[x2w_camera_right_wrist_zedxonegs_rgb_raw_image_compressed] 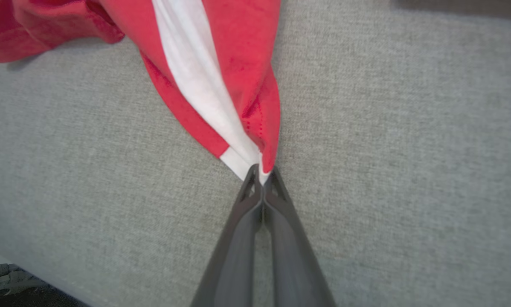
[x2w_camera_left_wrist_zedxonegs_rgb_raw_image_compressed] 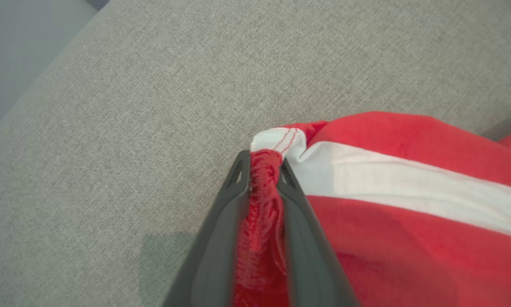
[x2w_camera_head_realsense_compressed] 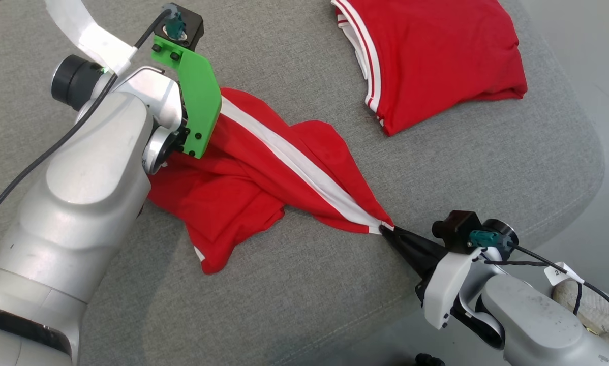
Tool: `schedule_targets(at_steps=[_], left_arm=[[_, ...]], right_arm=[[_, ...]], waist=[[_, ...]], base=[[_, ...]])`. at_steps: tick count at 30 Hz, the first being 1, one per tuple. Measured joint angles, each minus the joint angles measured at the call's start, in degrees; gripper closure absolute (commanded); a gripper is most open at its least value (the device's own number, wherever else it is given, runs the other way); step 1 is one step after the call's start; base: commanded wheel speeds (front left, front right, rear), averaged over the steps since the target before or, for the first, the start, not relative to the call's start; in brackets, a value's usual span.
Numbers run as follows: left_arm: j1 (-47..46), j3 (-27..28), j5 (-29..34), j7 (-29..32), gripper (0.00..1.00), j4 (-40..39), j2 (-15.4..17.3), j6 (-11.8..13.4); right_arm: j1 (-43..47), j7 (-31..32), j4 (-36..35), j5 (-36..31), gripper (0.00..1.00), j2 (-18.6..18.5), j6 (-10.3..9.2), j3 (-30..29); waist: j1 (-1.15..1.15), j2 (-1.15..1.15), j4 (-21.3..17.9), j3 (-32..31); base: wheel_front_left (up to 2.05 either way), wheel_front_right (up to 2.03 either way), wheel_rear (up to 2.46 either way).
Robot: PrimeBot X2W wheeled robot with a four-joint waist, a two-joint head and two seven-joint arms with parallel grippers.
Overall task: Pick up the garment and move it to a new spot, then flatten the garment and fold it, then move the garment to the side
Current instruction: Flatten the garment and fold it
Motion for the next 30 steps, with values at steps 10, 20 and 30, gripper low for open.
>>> schedule_targets(at_steps=[10,20,30], left_arm=[[-1.27,0.98,-2.53,-1.04,1.0,0.19,-2.42,-1.63],[-10.47,12.77,-6.51,-8.4,1.0,-3.86,-1.81,0.46],[-17.41,22.53,-10.59,-18.05,1.0,-7.49,0.59,0.78]], right_arm=[[0.8,-0.98,0.62,1.01,1.0,-1.34,0.01,-0.75],[-7.92,-1.77,-5.79,9.6,1.0,-4.69,-0.16,-9.11],[-33.57,2.21,-14.28,13.58,1.0,-11.17,-0.18,-20.18]], waist=[[0.0,0.0,2.17,-1.46],[0.0,0.0,6.29,-2.91],[0.0,0.0,9.96,-3.47]], base=[[0.0,0.0,0.0],[0.0,0.0,0.0],[0.0,0.0,0.0]])
